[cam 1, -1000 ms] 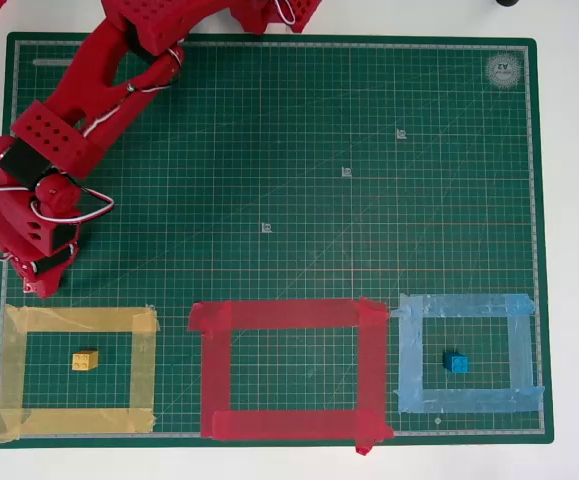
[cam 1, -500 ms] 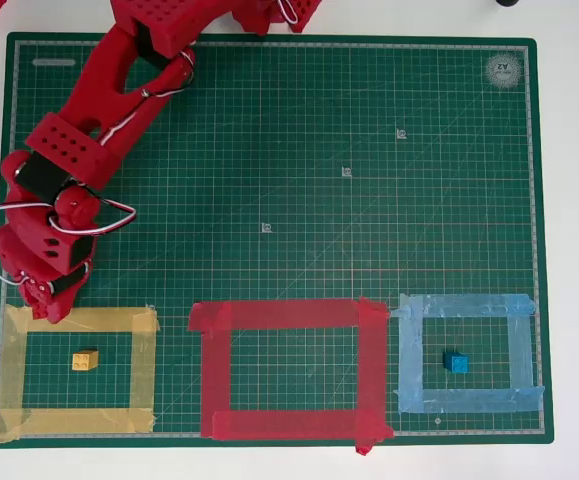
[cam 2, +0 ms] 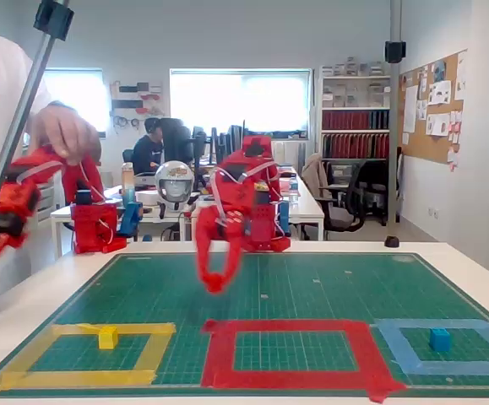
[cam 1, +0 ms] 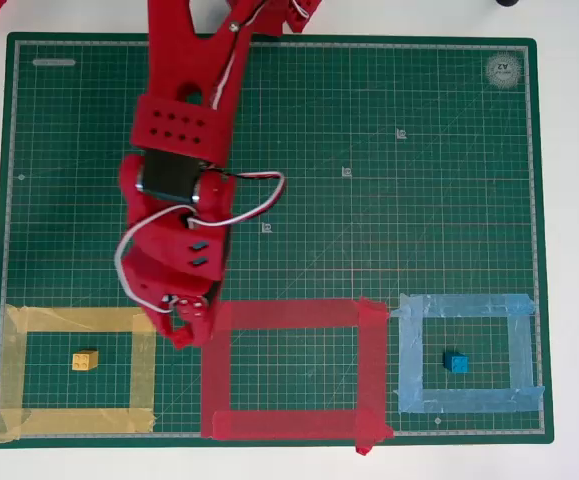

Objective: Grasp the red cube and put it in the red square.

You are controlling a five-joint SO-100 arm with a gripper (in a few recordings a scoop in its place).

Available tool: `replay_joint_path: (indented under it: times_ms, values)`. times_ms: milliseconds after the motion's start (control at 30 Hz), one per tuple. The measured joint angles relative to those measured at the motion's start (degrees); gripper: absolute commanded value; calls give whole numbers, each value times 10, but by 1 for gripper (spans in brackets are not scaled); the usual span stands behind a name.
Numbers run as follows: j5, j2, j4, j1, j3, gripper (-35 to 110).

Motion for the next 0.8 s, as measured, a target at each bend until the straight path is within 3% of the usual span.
replay_joint_path:
  times_ms: [133, 267, 800]
  values:
    - [0, 5, -94, -60, 119, -1]
    - [0, 5, -122, -90, 152, -1]
    - [0, -95, -131, -87, 17, -1]
